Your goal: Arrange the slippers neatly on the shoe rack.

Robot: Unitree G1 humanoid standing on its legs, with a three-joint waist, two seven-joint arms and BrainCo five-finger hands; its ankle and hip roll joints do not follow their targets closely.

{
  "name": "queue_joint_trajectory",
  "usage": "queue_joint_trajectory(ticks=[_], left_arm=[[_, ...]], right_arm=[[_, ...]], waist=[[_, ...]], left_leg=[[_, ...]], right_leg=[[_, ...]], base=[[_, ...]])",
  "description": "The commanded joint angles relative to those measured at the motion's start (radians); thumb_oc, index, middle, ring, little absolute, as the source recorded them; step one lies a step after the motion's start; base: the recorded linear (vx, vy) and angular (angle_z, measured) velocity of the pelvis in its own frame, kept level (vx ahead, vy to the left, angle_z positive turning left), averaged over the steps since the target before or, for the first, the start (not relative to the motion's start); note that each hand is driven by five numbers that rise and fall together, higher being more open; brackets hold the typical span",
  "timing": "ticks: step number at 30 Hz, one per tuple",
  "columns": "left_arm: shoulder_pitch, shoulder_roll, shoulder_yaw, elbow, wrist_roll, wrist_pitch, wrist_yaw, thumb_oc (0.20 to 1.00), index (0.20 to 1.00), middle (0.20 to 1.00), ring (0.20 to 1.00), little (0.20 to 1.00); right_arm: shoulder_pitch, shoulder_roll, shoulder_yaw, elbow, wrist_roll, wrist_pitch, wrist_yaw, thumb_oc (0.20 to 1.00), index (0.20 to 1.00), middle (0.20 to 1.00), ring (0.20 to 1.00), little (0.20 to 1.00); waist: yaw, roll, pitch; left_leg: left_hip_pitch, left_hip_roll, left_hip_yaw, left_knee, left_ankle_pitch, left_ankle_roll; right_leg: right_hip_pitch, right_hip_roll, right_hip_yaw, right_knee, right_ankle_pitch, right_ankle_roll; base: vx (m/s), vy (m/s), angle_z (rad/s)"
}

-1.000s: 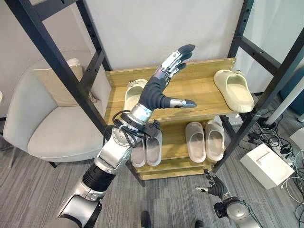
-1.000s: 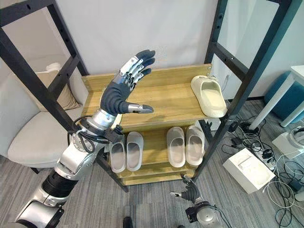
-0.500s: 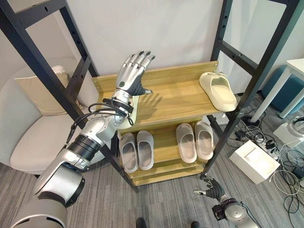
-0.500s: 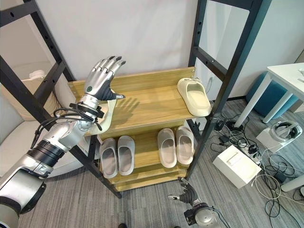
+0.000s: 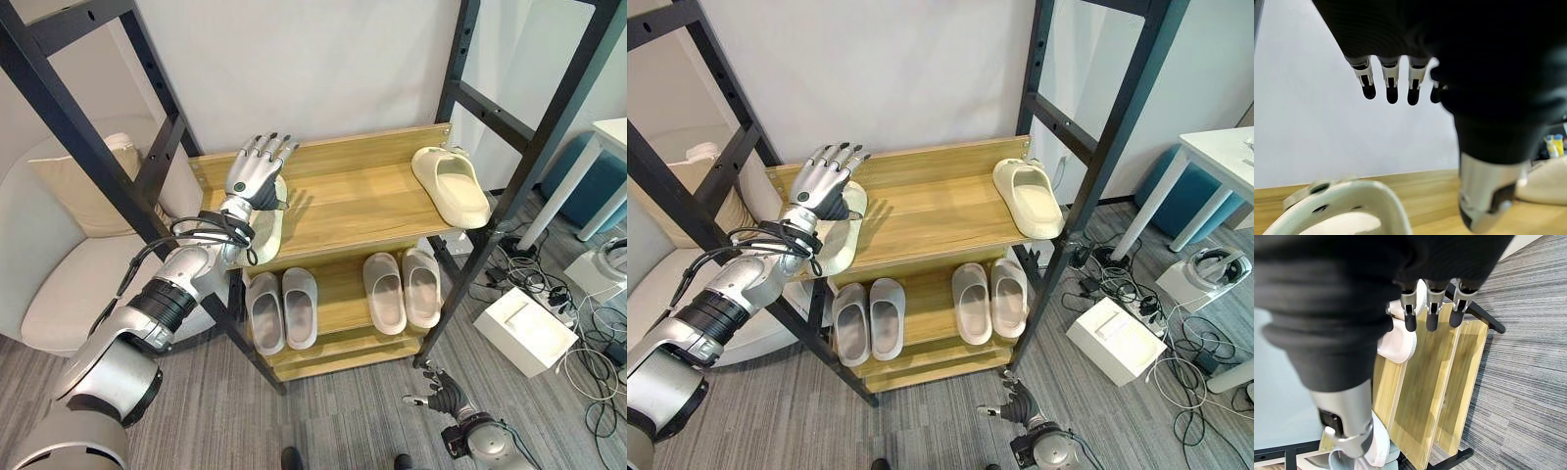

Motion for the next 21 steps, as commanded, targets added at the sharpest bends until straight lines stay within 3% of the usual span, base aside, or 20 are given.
queue_joint_trajectory(ticks=[1, 5, 6, 7, 13, 20, 21], left_arm=[[-0.205, 0.04, 0.002, 0.155, 0.06, 0.046, 0.014, 1.0, 1.0, 1.0, 1.0, 1.0], [-0.246, 0.032, -0.03, 0.219, 0.045, 0.054, 0.007, 1.0, 1.0, 1.0, 1.0, 1.0], [-0.261, 0.027, -0.034, 0.241, 0.027, 0.058, 0.01, 0.485, 0.485, 0.485, 0.485, 0.485], [-0.265, 0.021, -0.035, 0.255, 0.018, 0.057, 0.011, 0.2, 0.2, 0.2, 0.2, 0.2], [-0.331, -0.005, -0.087, 0.393, 0.001, 0.071, 0.015, 0.2, 0.2, 0.2, 0.2, 0.2], [-0.332, 0.011, -0.084, 0.356, -0.027, 0.055, 0.022, 0.2, 0.2, 0.2, 0.2, 0.2], [-0.325, 0.015, -0.064, 0.314, -0.035, 0.054, 0.033, 0.485, 0.485, 0.485, 0.485, 0.485]], right_arm=[[-0.043, -0.005, -0.009, -0.073, 0.02, -0.055, -0.004, 1.0, 1.0, 1.0, 1.0, 1.0], [-0.043, -0.011, -0.01, -0.074, 0.02, -0.054, -0.009, 1.0, 1.0, 1.0, 1.0, 1.0], [-0.043, -0.012, -0.012, -0.076, 0.022, -0.053, -0.009, 1.0, 1.0, 1.0, 1.0, 1.0], [-0.043, -0.013, -0.013, -0.077, 0.022, -0.054, -0.01, 1.0, 1.0, 1.0, 1.0, 1.0], [-0.025, -0.026, -0.014, -0.092, 0.035, -0.062, -0.011, 1.0, 1.0, 1.0, 1.0, 1.0], [-0.009, -0.023, -0.022, -0.088, 0.039, -0.066, -0.009, 1.0, 1.0, 1.0, 1.0, 1.0], [-0.007, -0.021, -0.024, -0.086, 0.037, -0.067, -0.01, 1.0, 1.0, 1.0, 1.0, 1.0]], waist=[[0.013, -0.027, 0.048], [0.006, -0.028, 0.054], [0.002, -0.03, 0.058], [0.0, -0.029, 0.06], [-0.021, -0.032, 0.064], [-0.023, -0.032, 0.063], [-0.021, -0.032, 0.062]], left_leg=[[0.083, 0.023, -0.028, -0.001, -0.08, -0.048], [0.076, 0.023, -0.025, -0.001, -0.079, -0.047], [0.073, 0.023, -0.024, -0.001, -0.079, -0.046], [0.071, 0.023, -0.023, -0.001, -0.079, -0.045], [0.072, 0.026, -0.009, -0.001, -0.079, -0.046], [0.076, 0.027, -0.005, -0.001, -0.08, -0.047], [0.077, 0.027, -0.008, -0.001, -0.081, -0.046]], right_leg=[[-0.028, -0.024, -0.035, 0.0, 0.008, 0.061], [-0.039, -0.025, -0.031, 0.0, 0.012, 0.063], [-0.044, -0.025, -0.029, 0.0, 0.014, 0.064], [-0.046, -0.025, -0.028, 0.0, 0.015, 0.064], [-0.056, -0.023, -0.013, 0.0, 0.018, 0.066], [-0.054, -0.021, -0.009, 0.0, 0.016, 0.065], [-0.051, -0.021, -0.013, 0.0, 0.015, 0.064]], base=[[0.0, 0.0, 0.0], [0.0, 0.0, 0.0], [0.0, 0.0, 0.0], [0.0, 0.0, 0.0], [0.0, 0.001, -0.03], [0.0, -0.001, -0.01], [0.0, 0.0, 0.0]])
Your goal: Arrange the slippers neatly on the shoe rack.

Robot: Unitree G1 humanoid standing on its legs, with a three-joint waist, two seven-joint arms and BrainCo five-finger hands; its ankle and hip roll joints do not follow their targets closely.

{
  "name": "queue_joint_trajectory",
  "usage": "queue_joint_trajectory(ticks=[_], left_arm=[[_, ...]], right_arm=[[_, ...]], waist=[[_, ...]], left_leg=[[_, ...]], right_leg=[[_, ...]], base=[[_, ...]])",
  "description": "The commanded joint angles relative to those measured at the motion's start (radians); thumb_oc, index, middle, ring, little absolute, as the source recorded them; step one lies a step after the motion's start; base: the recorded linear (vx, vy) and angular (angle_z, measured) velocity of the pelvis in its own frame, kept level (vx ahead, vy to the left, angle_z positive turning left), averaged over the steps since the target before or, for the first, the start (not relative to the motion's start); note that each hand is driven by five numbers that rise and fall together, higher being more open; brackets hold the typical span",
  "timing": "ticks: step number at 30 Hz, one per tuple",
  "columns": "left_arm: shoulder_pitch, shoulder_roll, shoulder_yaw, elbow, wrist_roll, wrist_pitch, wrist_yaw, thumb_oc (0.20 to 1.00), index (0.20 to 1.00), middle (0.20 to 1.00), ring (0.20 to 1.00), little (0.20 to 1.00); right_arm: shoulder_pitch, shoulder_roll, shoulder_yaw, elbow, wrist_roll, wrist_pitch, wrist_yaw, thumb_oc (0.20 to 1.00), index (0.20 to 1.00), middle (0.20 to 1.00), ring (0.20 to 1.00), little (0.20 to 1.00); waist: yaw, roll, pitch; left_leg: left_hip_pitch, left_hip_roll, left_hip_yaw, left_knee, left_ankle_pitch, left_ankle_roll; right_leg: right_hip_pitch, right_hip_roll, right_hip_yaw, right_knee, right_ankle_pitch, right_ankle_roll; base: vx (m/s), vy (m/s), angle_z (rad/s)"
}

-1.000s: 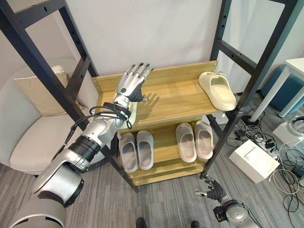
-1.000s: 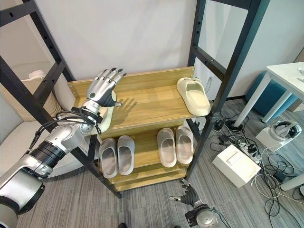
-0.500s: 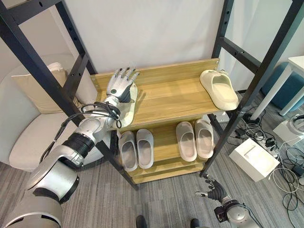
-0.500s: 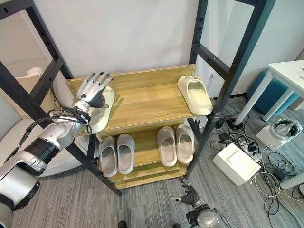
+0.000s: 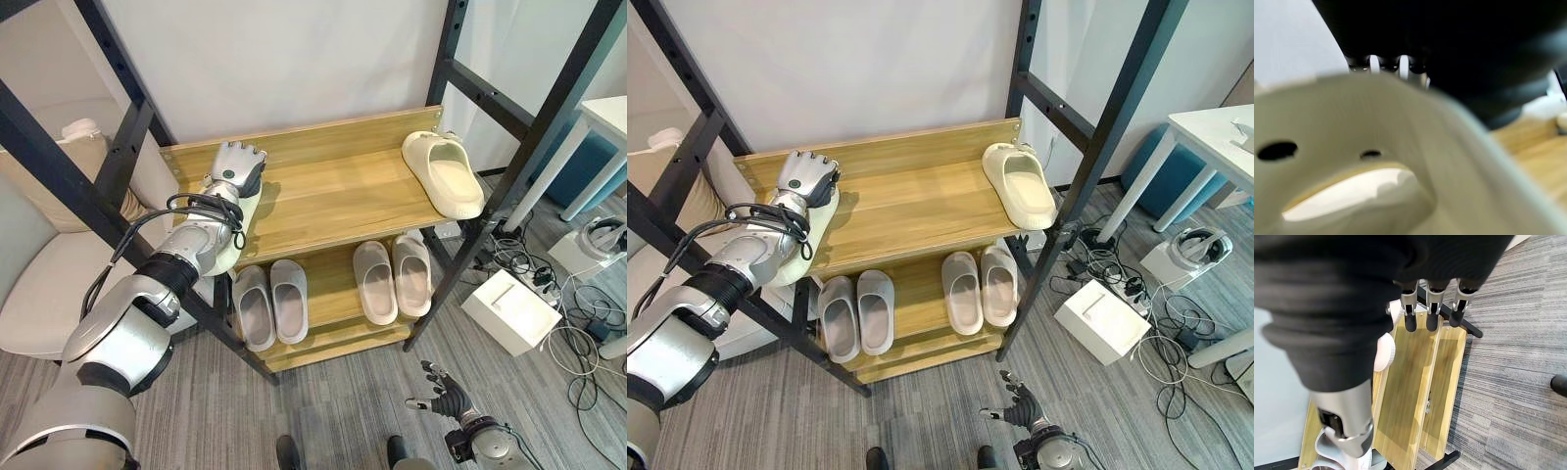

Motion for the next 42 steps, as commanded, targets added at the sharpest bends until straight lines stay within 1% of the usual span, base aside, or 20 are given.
queue_joint_trajectory(ticks=[1, 2, 7, 8, 9, 12, 16, 20, 24, 28, 38, 42], left_arm=[[-0.126, 0.037, 0.083, -0.027, -0.061, 0.003, 0.045, 1.0, 1.0, 1.0, 1.0, 1.0], [-0.102, 0.043, 0.116, -0.105, -0.053, -0.003, 0.052, 1.0, 1.0, 1.0, 1.0, 1.0], [-0.053, 0.065, 0.2, -0.261, -0.036, -0.012, 0.07, 1.0, 1.0, 1.0, 1.0, 1.0], [-0.052, 0.065, 0.201, -0.263, -0.036, -0.012, 0.069, 1.0, 1.0, 1.0, 1.0, 1.0], [-0.031, 0.084, 0.238, -0.327, -0.034, -0.022, 0.078, 1.0, 1.0, 1.0, 1.0, 1.0], [-0.014, 0.118, 0.26, -0.371, -0.02, -0.027, 0.075, 1.0, 1.0, 1.0, 1.0, 1.0], [-0.005, 0.157, 0.244, -0.349, -0.014, -0.028, 0.051, 1.0, 1.0, 1.0, 1.0, 1.0], [0.01, 0.174, 0.232, -0.313, -0.005, -0.024, 0.039, 1.0, 1.0, 1.0, 1.0, 1.0], [0.035, 0.17, 0.228, -0.281, 0.003, -0.019, 0.027, 1.0, 1.0, 1.0, 1.0, 1.0], [0.041, 0.157, 0.202, -0.228, 0.012, -0.013, 0.015, 1.0, 1.0, 1.0, 1.0, 1.0], [0.029, 0.182, 0.172, -0.199, 0.043, -0.006, 0.004, 1.0, 1.0, 1.0, 1.0, 1.0], [0.013, 0.177, 0.137, -0.142, 0.06, 0.0, -0.001, 1.0, 1.0, 1.0, 1.0, 1.0]], right_arm=[[-0.026, -0.003, -0.026, -0.082, 0.018, -0.061, -0.008, 1.0, 1.0, 1.0, 1.0, 1.0], [-0.027, -0.001, -0.029, -0.081, 0.014, -0.059, -0.01, 1.0, 1.0, 1.0, 1.0, 1.0], [-0.036, 0.01, -0.032, -0.077, 0.01, -0.053, -0.005, 1.0, 1.0, 1.0, 1.0, 1.0], [-0.036, 0.01, -0.032, -0.077, 0.01, -0.053, -0.005, 1.0, 1.0, 1.0, 1.0, 1.0], [-0.039, 0.015, -0.029, -0.07, 0.003, -0.048, -0.002, 1.0, 1.0, 1.0, 1.0, 1.0], [-0.039, 0.016, -0.026, -0.062, -0.001, -0.043, 0.002, 1.0, 1.0, 1.0, 1.0, 1.0], [-0.038, 0.016, -0.023, -0.056, 0.001, -0.04, 0.007, 1.0, 1.0, 1.0, 1.0, 1.0], [-0.033, 0.017, -0.023, -0.053, 0.001, -0.042, 0.007, 1.0, 1.0, 1.0, 1.0, 1.0], [-0.022, 0.017, -0.027, -0.05, -0.002, -0.042, 0.007, 1.0, 1.0, 1.0, 1.0, 1.0], [-0.024, 0.012, -0.031, -0.055, -0.002, -0.042, 0.004, 1.0, 1.0, 1.0, 1.0, 1.0], [-0.015, 0.005, -0.036, -0.057, -0.007, -0.043, 0.003, 1.0, 1.0, 1.0, 1.0, 1.0], [-0.019, 0.002, -0.032, -0.059, -0.006, -0.045, 0.001, 1.0, 1.0, 1.0, 1.0, 1.0]], waist=[[0.02, -0.023, 0.027], [0.026, -0.022, 0.025], [0.045, -0.02, 0.02], [0.044, -0.02, 0.02], [0.057, -0.018, 0.017], [0.065, -0.014, 0.012], [0.07, -0.014, 0.006], [0.073, -0.017, 0.007], [0.075, -0.021, 0.01], [0.071, -0.023, 0.017], [0.072, -0.019, 0.024], [0.07, -0.019, 0.025]], left_leg=[[0.104, 0.027, -0.027, -0.006, -0.081, -0.045], [0.106, 0.025, -0.033, -0.006, -0.082, -0.045], [0.105, 0.021, -0.049, -0.006, -0.084, -0.044], [0.105, 0.021, -0.049, -0.006, -0.084, -0.044], [0.104, 0.021, -0.056, -0.006, -0.084, -0.043], [0.105, 0.021, -0.061, -0.006, -0.084, -0.044], [0.106, 0.02, -0.066, -0.006, -0.085, -0.043], [0.105, 0.02, -0.064, -0.006, -0.083, -0.043], [0.102, 0.018, -0.066, -0.006, -0.083, -0.042], [0.099, 0.017, -0.065, -0.006, -0.083, -0.04], [0.096, 0.016, -0.066, -0.006, -0.082, -0.039], [0.095, 0.016, -0.066, -0.006, -0.081, -0.04]], right_leg=[[-0.011, -0.02, -0.03, 0.0, 0.008, 0.064], [-0.005, -0.02, -0.036, 0.0, 0.004, 0.062], [0.007, -0.021, -0.052, 0.0, -0.004, 0.059], [0.007, -0.021, -0.052, 0.0, -0.004, 0.059], [0.012, -0.022, -0.059, 0.0, -0.006, 0.058], [0.018, -0.022, -0.067, 0.0, -0.008, 0.058], [0.02, -0.022, -0.071, 0.0, -0.008, 0.057], [0.019, -0.021, -0.069, 0.0, -0.007, 0.057], [0.016, -0.021, -0.07, 0.0, -0.004, 0.058], [0.01, -0.021, -0.066, 0.0, -0.002, 0.059], [0.008, -0.021, -0.064, 0.0, -0.002, 0.059], [0.006, -0.021, -0.064, 0.0, -0.002, 0.06]], base=[[0.0, 0.0, 0.0], [0.02, -0.021, 0.03], [0.01, -0.008, 0.09], [0.0, -0.01, 0.06], [0.0, -0.006, 0.07], [0.0, -0.004, 0.11], [0.0, -0.005, 0.05], [0.0, 0.0, 0.0], [0.0, 0.0, 0.0], [0.0, 0.0, 0.0], [0.0, 0.0, 0.0], [0.0, 0.0, 0.0]])
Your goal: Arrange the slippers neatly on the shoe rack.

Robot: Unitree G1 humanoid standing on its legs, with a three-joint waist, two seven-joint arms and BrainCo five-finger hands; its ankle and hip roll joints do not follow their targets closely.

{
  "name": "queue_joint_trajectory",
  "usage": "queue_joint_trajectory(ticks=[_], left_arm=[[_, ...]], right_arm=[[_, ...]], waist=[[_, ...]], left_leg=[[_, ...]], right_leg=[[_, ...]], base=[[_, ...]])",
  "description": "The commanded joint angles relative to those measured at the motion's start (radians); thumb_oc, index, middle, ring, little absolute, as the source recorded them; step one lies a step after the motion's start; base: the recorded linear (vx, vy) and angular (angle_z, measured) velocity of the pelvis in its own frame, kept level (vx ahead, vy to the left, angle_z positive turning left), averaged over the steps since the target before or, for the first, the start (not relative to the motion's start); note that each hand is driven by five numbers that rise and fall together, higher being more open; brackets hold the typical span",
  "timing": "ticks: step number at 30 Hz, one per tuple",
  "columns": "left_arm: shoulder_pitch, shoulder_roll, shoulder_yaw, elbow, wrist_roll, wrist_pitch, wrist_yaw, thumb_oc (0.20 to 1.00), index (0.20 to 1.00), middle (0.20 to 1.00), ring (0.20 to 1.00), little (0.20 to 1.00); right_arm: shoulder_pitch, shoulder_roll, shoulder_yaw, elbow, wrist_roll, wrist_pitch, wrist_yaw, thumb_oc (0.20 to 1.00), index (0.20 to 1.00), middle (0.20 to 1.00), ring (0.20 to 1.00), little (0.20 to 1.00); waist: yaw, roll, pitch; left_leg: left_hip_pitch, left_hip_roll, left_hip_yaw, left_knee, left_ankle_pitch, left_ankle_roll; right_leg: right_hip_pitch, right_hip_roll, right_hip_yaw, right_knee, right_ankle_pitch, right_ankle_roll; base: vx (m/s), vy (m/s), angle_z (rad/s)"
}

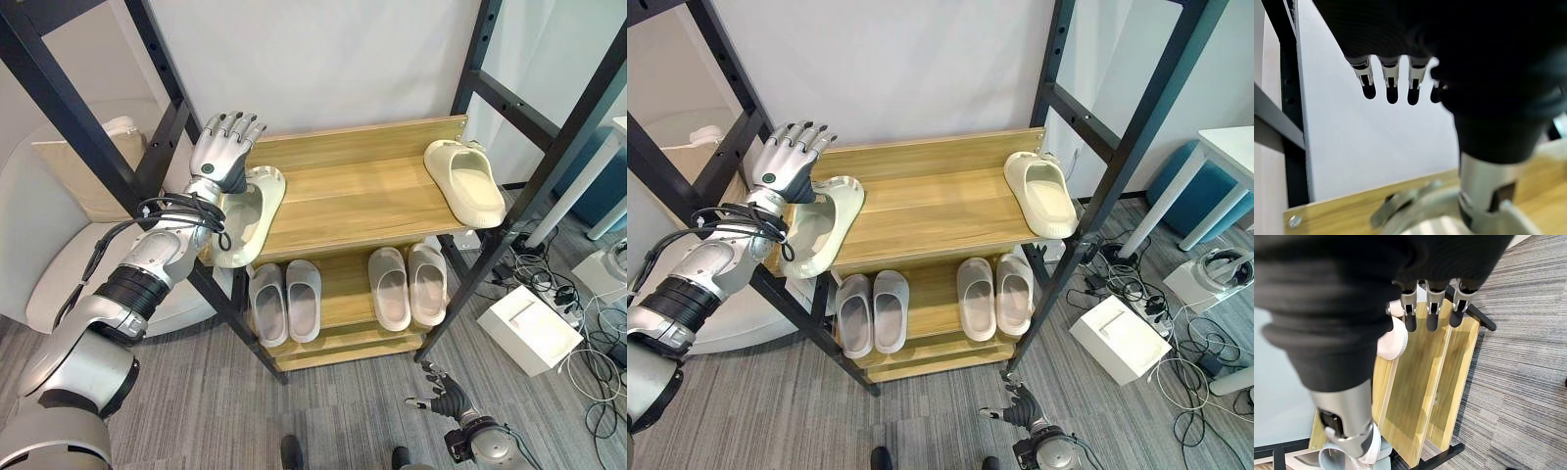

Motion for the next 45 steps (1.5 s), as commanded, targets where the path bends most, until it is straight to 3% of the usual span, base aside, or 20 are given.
queue_joint_trajectory(ticks=[1, 13, 14, 15, 30, 38, 45], left_arm=[[-0.132, 0.045, 0.013, 0.113, 0.046, 0.028, 0.007, 1.0, 1.0, 1.0, 1.0, 1.0], [-0.185, 0.019, -0.066, 0.275, 0.058, 0.048, 0.005, 1.0, 1.0, 1.0, 1.0, 1.0], [-0.203, 0.013, -0.078, 0.307, 0.052, 0.05, 0.004, 0.335, 0.335, 0.335, 0.335, 0.335], [-0.206, 0.011, -0.081, 0.31, 0.051, 0.05, 0.006, 0.2, 0.2, 0.2, 0.2, 0.2], [-0.248, -0.076, -0.09, 0.296, -0.003, 0.035, 0.022, 0.2, 0.2, 0.2, 0.2, 0.2], [-0.325, -0.149, -0.084, 0.159, -0.027, 0.019, 0.04, 0.2, 0.2, 0.2, 0.2, 0.2], [-0.409, -0.216, -0.121, 0.18, -0.053, 0.011, 0.06, 0.2, 0.2, 0.2, 0.2, 0.2]], right_arm=[[-0.019, -0.006, -0.027, -0.064, -0.006, -0.047, -0.003, 1.0, 1.0, 1.0, 1.0, 1.0], [-0.012, -0.022, -0.038, -0.086, -0.002, -0.059, -0.014, 1.0, 1.0, 1.0, 1.0, 1.0], [-0.014, -0.024, -0.036, -0.089, 0.0, -0.06, -0.014, 1.0, 1.0, 1.0, 1.0, 1.0], [-0.015, -0.023, -0.037, -0.089, 0.0, -0.06, -0.014, 1.0, 1.0, 1.0, 1.0, 1.0], [-0.015, -0.025, -0.031, -0.084, 0.005, -0.063, -0.024, 1.0, 1.0, 1.0, 1.0, 1.0], [-0.011, -0.027, -0.042, -0.087, 0.004, -0.051, -0.026, 1.0, 1.0, 1.0, 1.0, 1.0], [-0.003, -0.056, -0.054, -0.102, 0.007, -0.051, -0.027, 1.0, 1.0, 1.0, 1.0, 1.0]], waist=[[0.021, -0.025, 0.035], [-0.002, -0.032, 0.055], [-0.008, -0.033, 0.058], [-0.007, -0.033, 0.058], [-0.026, -0.034, 0.058], [-0.032, -0.021, 0.047], [-0.066, -0.007, 0.039]], left_leg=[[0.074, 0.019, -0.025, -0.006, -0.081, -0.04], [0.058, 0.023, -0.017, -0.006, -0.079, -0.039], [0.055, 0.024, -0.014, -0.006, -0.078, -0.039], [0.054, 0.024, -0.014, -0.006, -0.078, -0.039], [0.061, 0.025, -0.004, -0.006, -0.083, -0.037], [0.075, 0.023, -0.007, -0.006, -0.084, -0.038], [0.084, 0.028, 0.01, -0.006, -0.082, -0.043]], right_leg=[[-0.038, -0.024, -0.03, 0.0, 0.005, 0.06], [-0.066, -0.022, -0.018, 0.001, 0.014, 0.065], [-0.072, -0.022, -0.015, 0.001, 0.016, 0.066], [-0.073, -0.022, -0.015, 0.001, 0.016, 0.066], [-0.076, -0.022, 0.001, 0.001, 0.015, 0.064], [-0.057, -0.022, -0.004, 0.001, 0.008, 0.062], [-0.06, -0.018, 0.014, 0.001, 0.009, 0.061]], base=[[0.0, 0.0, 0.0], [0.0, 0.0, 0.0], [0.0, 0.0, 0.0], [0.0, 0.0, 0.0], [0.0, 0.002, -0.03], [0.0, -0.004, 0.0], [0.0, -0.028, -0.04]])
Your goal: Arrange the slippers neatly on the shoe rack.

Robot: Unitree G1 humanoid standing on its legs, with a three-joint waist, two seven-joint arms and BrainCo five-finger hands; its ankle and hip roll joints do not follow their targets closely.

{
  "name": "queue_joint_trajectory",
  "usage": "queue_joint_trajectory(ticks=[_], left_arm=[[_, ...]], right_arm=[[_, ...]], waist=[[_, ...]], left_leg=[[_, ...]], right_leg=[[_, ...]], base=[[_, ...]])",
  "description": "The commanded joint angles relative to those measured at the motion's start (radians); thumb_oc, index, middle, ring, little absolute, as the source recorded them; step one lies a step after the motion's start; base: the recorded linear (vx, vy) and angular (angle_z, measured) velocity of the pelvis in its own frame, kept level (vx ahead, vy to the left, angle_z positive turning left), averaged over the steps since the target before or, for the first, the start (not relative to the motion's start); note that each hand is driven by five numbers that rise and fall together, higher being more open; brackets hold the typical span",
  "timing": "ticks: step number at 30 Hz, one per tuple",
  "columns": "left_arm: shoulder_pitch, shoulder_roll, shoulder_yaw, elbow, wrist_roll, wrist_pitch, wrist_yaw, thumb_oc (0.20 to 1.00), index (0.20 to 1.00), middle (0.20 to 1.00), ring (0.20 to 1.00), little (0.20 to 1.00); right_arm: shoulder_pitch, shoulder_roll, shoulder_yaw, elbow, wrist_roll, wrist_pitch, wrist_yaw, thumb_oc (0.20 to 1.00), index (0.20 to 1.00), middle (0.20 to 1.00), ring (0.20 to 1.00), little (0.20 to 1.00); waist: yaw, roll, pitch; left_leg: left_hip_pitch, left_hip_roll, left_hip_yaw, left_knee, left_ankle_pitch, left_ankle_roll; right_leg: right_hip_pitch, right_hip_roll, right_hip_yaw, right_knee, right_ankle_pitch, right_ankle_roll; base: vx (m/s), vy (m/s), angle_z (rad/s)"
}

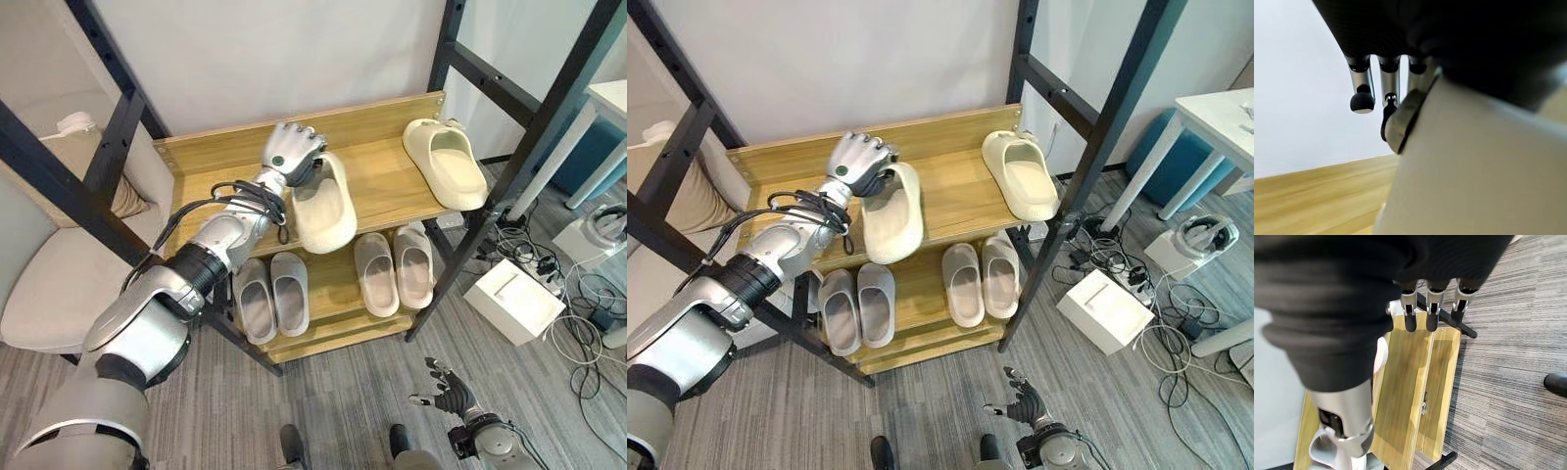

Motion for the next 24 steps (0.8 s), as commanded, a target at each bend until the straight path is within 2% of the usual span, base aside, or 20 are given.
queue_joint_trajectory(ticks=[1, 5, 9, 12, 24], left_arm=[[-0.186, 0.016, 0.044, 0.117, -0.045, 0.017, 0.055, 0.2, 0.2, 0.2, 0.2, 0.2], [-0.224, 0.001, 0.017, 0.172, -0.049, 0.024, 0.052, 0.2, 0.2, 0.2, 0.2, 0.2], [-0.298, -0.015, -0.033, 0.354, -0.072, 0.052, 0.059, 0.2, 0.2, 0.2, 0.2, 0.2], [-0.344, -0.001, -0.056, 0.415, -0.067, 0.069, 0.078, 0.2, 0.2, 0.2, 0.2, 0.2], [-0.41, 0.006, 0.007, 0.526, -0.174, 0.102, 0.131, 0.2, 0.2, 0.2, 0.2, 0.2]], right_arm=[[-0.003, -0.033, -0.041, -0.089, 0.006, -0.049, -0.016, 1.0, 1.0, 1.0, 1.0, 1.0], [0.021, -0.053, -0.065, -0.106, 0.006, -0.052, -0.023, 1.0, 1.0, 1.0, 1.0, 1.0], [0.038, -0.069, -0.076, -0.124, 0.017, -0.058, -0.026, 1.0, 1.0, 1.0, 1.0, 1.0], [0.041, -0.083, -0.08, -0.145, 0.023, -0.067, -0.025, 1.0, 1.0, 1.0, 1.0, 1.0], [0.029, -0.076, -0.078, -0.17, 0.039, -0.081, -0.038, 1.0, 1.0, 1.0, 1.0, 1.0]], waist=[[0.009, -0.024, -0.003], [-0.018, -0.014, -0.004], [-0.059, -0.008, 0.001], [-0.083, -0.008, 0.019], [-0.115, -0.02, 0.039]], left_leg=[[0.105, 0.025, -0.023, -0.006, -0.087, -0.04], [0.108, 0.03, -0.007, -0.006, -0.087, -0.042], [0.11, 0.038, 0.023, -0.006, -0.083, -0.048], [0.089, 0.045, 0.034, -0.006, -0.074, -0.053], [0.051, 0.068, 0.082, -0.006, -0.058, -0.065]], right_leg=[[-0.016, -0.016, -0.018, 0.002, 0.006, 0.054], [-0.027, -0.013, 0.0, 0.003, 0.008, 0.054], [-0.053, -0.004, 0.032, 0.006, 0.015, 0.055], [-0.094, 0.002, 0.049, 0.013, 0.026, 0.054], [-0.174, 0.019, 0.096, 0.03, 0.04, 0.05]], base=[[0.0, -0.022, -0.05], [0.0, -0.024, -0.13], [-0.01, -0.033, -0.21], [-0.06, -0.041, -0.25], [-0.02, -0.032, -0.14]])
